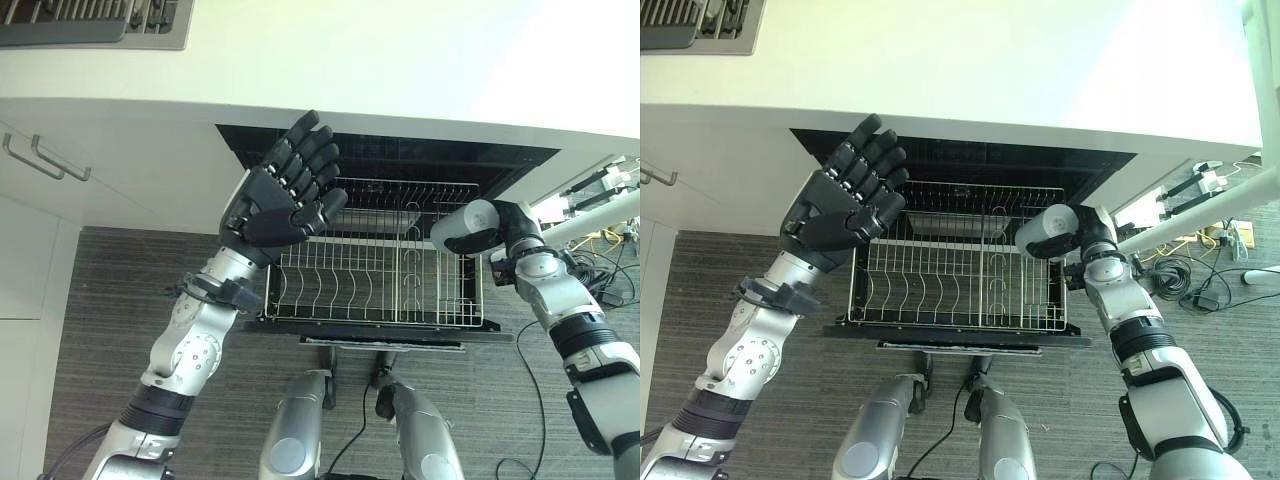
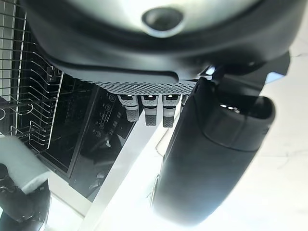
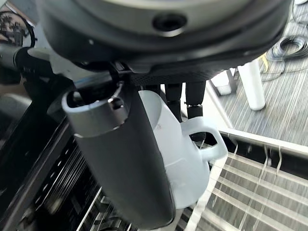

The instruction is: Place the dishes in the dishwasher.

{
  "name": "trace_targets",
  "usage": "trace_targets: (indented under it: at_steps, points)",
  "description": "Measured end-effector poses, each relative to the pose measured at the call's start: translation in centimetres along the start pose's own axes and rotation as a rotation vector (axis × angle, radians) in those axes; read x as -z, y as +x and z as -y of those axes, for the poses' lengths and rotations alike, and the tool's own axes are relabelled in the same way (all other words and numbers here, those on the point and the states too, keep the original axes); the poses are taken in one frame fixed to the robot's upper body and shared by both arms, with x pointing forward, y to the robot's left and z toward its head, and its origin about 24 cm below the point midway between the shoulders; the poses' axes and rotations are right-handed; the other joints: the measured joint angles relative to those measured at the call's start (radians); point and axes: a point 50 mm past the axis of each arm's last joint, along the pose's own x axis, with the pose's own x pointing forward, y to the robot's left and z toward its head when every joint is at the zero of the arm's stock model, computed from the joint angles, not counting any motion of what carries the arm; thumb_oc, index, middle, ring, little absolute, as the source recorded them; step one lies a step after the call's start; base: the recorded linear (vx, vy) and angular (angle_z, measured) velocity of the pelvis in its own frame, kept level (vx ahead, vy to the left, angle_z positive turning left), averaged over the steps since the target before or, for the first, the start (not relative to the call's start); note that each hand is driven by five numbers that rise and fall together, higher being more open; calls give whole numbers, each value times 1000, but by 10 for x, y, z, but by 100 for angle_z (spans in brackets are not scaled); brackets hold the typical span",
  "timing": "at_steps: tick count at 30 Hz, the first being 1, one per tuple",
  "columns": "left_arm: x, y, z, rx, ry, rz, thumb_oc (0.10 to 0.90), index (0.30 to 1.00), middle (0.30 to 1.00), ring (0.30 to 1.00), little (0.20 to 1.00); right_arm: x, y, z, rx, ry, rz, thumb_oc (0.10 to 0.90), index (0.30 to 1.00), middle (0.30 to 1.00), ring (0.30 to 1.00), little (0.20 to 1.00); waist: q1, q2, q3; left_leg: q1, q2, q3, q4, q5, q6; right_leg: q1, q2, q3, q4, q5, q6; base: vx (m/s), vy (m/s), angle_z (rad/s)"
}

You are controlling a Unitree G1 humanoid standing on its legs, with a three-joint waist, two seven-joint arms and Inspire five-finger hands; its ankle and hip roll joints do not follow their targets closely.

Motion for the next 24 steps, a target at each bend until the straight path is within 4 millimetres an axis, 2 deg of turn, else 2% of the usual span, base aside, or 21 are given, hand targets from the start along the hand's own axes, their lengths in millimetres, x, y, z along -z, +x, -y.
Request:
trace_targets:
  at_steps: [7,12,14,17,24]
  points:
    - [0,0,0,0,0,-1,800,900,900,900,900,7,-5,-14,-85,-92,5,800,900,900,900,900,1,-1,0,-5,0,0,1,1,0,-5,-1,-1,3,-1,0,0,0,0]
    - [1,-2,-1,-4,-1,-5,800,900,900,900,900,-9,-12,-23,-117,-106,96,800,900,900,900,900,-1,-7,2,-6,0,-3,0,0,0,-5,1,-2,1,-1,0,0,0,0]
    - [1,-3,-1,-8,-1,-6,800,900,900,900,900,-13,-20,-29,-140,-112,146,800,900,900,900,900,-2,-22,3,-6,0,-3,0,1,0,-5,1,-1,1,-1,0,0,0,0]
    - [2,-5,-3,-16,-1,-8,800,900,900,900,900,-12,-22,-29,-133,-141,154,800,900,900,900,900,-4,-36,3,-6,0,-2,1,0,0,-5,0,-1,1,-1,0,0,0,0]
    - [6,-12,-6,-40,-7,-26,800,900,900,900,900,-9,-31,-30,-118,-139,173,800,900,900,900,900,-6,-41,4,-5,1,-2,1,0,1,-4,3,0,1,-1,0,5,6,0]
